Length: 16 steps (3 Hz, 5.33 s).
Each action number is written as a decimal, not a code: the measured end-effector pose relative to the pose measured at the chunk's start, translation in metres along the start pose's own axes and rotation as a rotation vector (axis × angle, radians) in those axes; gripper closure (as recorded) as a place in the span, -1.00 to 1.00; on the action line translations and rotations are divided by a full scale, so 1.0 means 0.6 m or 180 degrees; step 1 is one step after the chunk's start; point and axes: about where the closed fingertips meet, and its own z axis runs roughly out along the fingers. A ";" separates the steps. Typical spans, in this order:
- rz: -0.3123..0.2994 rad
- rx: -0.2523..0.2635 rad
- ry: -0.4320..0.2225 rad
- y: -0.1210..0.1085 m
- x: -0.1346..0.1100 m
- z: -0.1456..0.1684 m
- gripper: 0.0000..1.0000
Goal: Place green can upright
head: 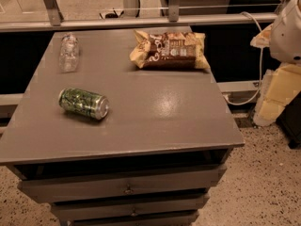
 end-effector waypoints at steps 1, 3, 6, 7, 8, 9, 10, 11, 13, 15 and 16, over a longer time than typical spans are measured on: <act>0.0000 0.0001 0.0000 0.000 0.000 0.000 -1.00; -0.0011 -0.0108 -0.0143 0.000 -0.101 0.032 -1.00; 0.0040 -0.0434 -0.0397 0.024 -0.273 0.101 -1.00; -0.0121 -0.0467 -0.0588 0.038 -0.365 0.138 -1.00; -0.0211 -0.0487 -0.0702 0.046 -0.440 0.169 -1.00; -0.0244 -0.0575 -0.0756 0.058 -0.517 0.210 -1.00; -0.0201 -0.0655 -0.0749 0.067 -0.579 0.252 -1.00; -0.0055 -0.0705 -0.0667 0.068 -0.624 0.301 -1.00; 0.0072 -0.0636 -0.0503 0.071 -0.637 0.338 -1.00; 0.0109 -0.0457 -0.0301 0.078 -0.634 0.354 -0.31; 0.0133 -0.0401 -0.0290 0.075 -0.634 0.347 0.14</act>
Offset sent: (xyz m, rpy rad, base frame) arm 0.0130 0.0524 -0.0065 0.0558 0.0202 0.0206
